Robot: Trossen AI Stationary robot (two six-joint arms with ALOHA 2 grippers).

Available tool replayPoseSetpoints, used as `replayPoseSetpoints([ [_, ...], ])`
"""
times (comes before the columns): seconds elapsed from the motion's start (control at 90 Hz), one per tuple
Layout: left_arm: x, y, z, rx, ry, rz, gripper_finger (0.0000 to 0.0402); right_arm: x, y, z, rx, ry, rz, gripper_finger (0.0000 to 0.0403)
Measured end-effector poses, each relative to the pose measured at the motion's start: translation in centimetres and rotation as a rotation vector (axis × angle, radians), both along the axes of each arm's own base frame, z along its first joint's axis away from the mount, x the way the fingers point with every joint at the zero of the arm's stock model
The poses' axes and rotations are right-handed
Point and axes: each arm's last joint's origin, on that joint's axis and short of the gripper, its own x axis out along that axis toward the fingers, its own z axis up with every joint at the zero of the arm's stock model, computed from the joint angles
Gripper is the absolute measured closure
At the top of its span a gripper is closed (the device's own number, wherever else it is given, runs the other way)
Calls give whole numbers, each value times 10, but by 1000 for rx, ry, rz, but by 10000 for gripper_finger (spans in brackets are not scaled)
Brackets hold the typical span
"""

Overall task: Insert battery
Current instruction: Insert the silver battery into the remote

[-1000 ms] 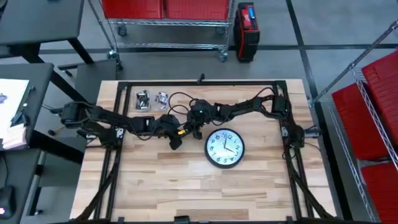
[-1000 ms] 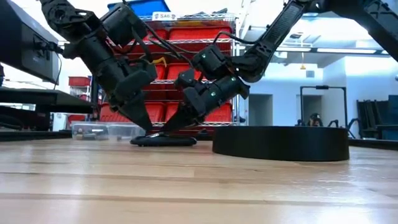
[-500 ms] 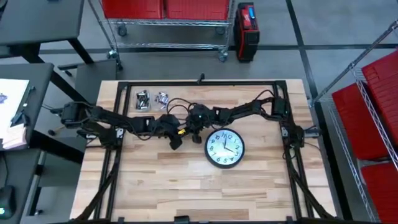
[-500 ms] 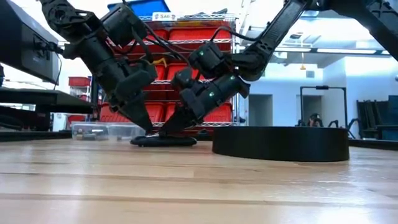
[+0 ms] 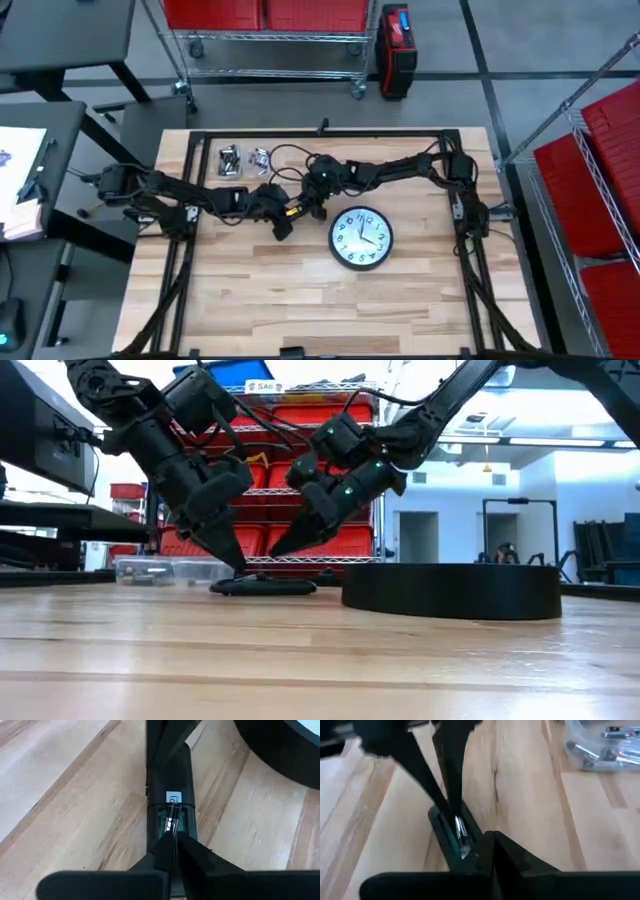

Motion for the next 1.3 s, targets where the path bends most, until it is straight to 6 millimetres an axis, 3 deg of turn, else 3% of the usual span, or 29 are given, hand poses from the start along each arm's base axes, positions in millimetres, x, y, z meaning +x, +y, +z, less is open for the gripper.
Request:
replayPoseSetpoints([
  [0.344,0,0,0,-1,-3,0,398,6,8,-18,-2,6,21,403],
  [1.2,2,0,3,0,-34,0,398,10,11,-14,-16,-56,27,403],
  [1.3,2,0,3,1,-34,-1,398,13,11,-22,-18,-60,25,403],
])
